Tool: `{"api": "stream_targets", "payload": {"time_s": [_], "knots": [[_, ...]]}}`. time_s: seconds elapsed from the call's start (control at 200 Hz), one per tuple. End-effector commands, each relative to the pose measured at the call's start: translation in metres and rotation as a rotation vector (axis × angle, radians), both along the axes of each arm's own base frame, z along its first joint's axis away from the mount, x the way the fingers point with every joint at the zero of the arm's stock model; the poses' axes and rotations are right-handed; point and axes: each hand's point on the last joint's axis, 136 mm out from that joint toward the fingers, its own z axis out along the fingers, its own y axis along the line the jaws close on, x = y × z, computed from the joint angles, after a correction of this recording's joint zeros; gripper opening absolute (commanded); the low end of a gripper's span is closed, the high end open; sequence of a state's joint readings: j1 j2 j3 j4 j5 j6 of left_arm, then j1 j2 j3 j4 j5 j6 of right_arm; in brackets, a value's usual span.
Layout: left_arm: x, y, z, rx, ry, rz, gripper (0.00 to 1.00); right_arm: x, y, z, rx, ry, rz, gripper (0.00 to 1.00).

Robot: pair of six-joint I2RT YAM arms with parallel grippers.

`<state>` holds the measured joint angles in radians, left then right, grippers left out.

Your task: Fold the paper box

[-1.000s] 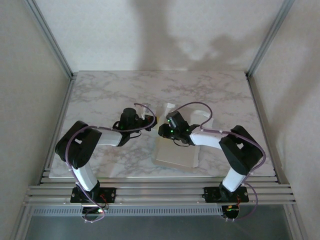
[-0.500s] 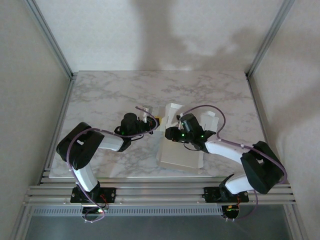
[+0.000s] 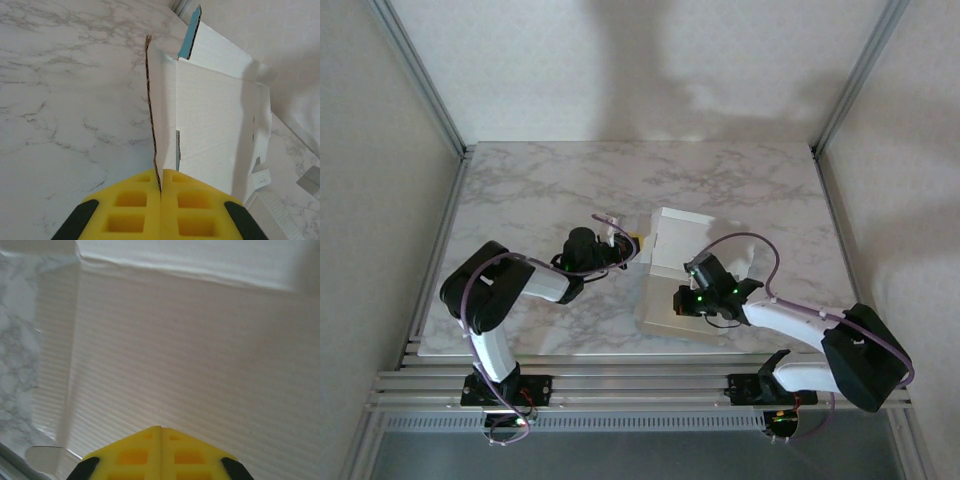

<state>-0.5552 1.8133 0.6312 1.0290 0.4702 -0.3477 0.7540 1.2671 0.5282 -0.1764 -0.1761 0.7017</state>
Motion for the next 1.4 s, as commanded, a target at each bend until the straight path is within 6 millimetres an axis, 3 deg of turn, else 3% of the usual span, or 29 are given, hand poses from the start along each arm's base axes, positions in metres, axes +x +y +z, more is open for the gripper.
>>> {"api": "stream_targets", "payload": {"time_s": [0.0, 0.27, 0.661, 1.391], "knots": [[0.004, -0.008, 0.009, -0.028, -0.033, 0.003, 0.06, -0.007, -0.006, -0.019, -0.048, 0.049, -0.056, 0.0], [0.0, -0.01, -0.011, 0.024, -0.003, 0.011, 0.07, 0.005, 0.007, -0.027, -0.038, 0.058, -0.126, 0.0], [-0.012, 0.002, -0.036, 0.079, 0.016, 0.025, 0.08, 0.008, 0.015, -0.027, -0.022, 0.062, -0.152, 0.0], [-0.04, 0.009, -0.038, 0.011, 0.031, 0.007, 0.12, 0.008, 0.011, -0.032, -0.037, 0.066, -0.222, 0.0]]}}
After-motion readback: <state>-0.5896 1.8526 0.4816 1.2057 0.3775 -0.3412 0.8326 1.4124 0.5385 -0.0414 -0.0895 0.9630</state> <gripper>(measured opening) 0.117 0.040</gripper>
